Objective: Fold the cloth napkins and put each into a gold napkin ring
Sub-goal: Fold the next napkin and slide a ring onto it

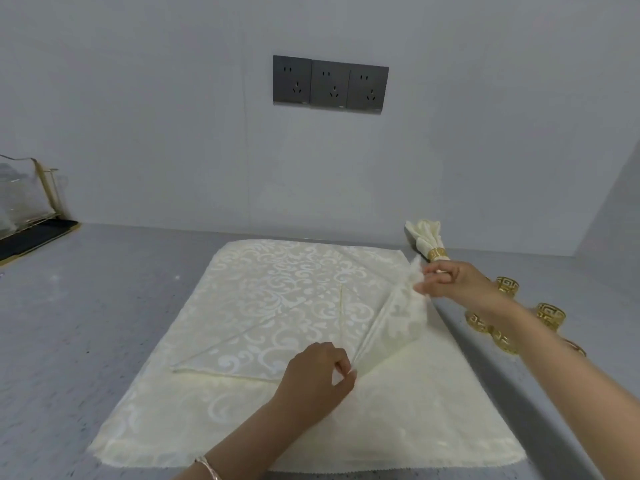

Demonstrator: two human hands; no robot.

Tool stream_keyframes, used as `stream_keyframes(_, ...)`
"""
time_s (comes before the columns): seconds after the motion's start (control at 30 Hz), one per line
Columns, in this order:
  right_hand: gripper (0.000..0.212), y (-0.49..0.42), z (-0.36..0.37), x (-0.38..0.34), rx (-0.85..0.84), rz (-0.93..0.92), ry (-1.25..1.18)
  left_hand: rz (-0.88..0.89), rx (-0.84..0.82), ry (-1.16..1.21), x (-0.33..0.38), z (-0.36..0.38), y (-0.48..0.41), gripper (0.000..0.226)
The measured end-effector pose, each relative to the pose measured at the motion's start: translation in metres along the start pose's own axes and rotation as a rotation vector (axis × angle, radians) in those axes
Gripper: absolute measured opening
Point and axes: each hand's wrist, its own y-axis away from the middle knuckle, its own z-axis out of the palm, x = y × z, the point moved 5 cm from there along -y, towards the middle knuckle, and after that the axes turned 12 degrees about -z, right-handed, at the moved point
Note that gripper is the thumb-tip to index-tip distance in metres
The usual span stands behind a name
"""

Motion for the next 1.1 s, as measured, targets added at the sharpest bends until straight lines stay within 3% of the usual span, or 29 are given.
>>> stream_keyframes(0.2,0.015,-0.049,0.077,0.016,0.155,0.016,-0.186,-0.094,0.052,0.067,-0.001,-0.001,-0.005,0.021)
stream_keyframes(0.4,0.015,-0.066,0.116,0.048,0.110,0.023,-0.053,-0.159,-0.022,0.013,-0.007,0.001,-0.017,0.021)
stream_keyframes(0.57,0.018,-0.073,0.121,0.055,0.091,-0.031,0.058,-0.112,-0.076,-0.064,-0.004,0.001,-0.024,0.021)
stream_keyframes(0.7,0.021,-0.070,0.119,0.046,0.099,-0.095,0.118,-0.026,-0.236,-0.200,-0.005,0.003,-0.036,0.080)
stream_keyframes(0.9,0.017,-0.026,0.093,0.013,0.091,-0.347,0.381,0.008,-0.472,-0.386,-0.011,0.001,-0.060,0.089)
stream_keyframes(1.0,0.025,0.016,0.091,0.017,0.009,-0.394,0.421,0.092,-0.437,-0.576,-0.012,0.004,-0.063,0.089)
stream_keyframes(1.1,0.039,0.053,0.105,0.020,-0.227,-0.378,0.474,0.138,-0.403,-0.611,-0.016,0.008,-0.062,0.092)
